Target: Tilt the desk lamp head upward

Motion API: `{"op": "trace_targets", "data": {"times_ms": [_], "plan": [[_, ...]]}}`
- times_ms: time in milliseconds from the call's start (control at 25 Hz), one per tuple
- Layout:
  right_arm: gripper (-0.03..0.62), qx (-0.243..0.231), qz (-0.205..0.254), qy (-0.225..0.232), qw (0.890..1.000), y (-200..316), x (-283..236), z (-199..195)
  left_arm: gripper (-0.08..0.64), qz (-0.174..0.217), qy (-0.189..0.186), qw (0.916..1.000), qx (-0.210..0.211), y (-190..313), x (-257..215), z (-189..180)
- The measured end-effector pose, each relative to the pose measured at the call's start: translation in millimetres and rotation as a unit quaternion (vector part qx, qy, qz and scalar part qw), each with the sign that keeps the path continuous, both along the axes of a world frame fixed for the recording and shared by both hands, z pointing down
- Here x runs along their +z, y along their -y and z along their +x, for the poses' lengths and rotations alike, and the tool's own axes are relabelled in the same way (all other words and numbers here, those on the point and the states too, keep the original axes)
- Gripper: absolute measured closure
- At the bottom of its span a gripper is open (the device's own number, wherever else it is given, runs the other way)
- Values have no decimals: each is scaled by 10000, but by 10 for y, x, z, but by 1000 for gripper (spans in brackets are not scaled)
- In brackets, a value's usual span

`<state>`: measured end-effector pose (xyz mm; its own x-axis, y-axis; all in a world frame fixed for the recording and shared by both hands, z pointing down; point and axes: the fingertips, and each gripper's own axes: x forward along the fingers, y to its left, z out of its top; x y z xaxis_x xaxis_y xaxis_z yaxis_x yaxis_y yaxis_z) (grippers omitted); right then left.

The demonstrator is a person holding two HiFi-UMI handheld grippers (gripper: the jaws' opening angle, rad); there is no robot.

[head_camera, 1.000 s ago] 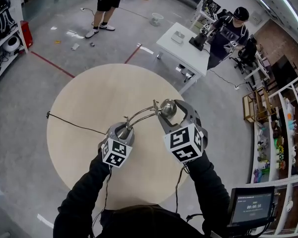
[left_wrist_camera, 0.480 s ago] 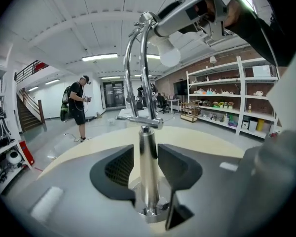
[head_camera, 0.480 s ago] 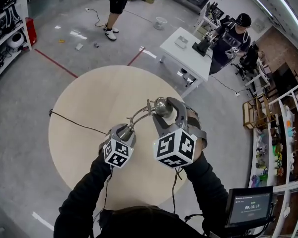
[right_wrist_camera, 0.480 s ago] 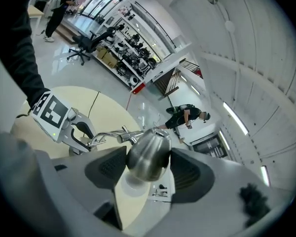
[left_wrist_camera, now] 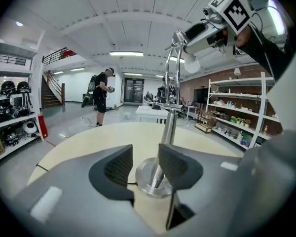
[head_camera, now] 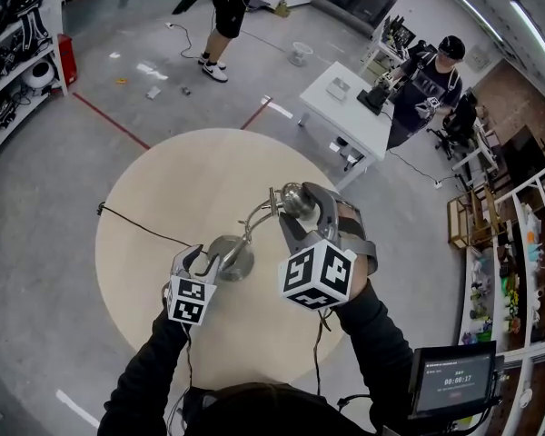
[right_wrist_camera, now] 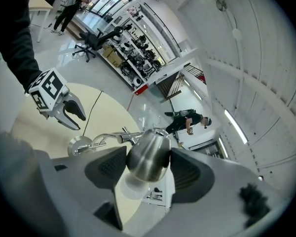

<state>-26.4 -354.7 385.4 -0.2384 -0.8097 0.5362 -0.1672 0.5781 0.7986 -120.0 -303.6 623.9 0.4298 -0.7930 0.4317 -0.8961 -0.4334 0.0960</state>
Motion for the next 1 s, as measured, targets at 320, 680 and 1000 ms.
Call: {"op": "trace_targets", "data": {"times_ms": [320,680,1000], "plan": [[302,-308,57,-203,9993,-9,21,-168,390,4,-161,9989,-439,-166,-150,-367],[302,-759,273,-628,9948,-103,7,-436,390,43,-202,9972,-725,-308,-187,-695],[302,-871,591,-879,9906,-185,52,-674,393,-116,-281,9968,-738,-491,-57,-809]]}}
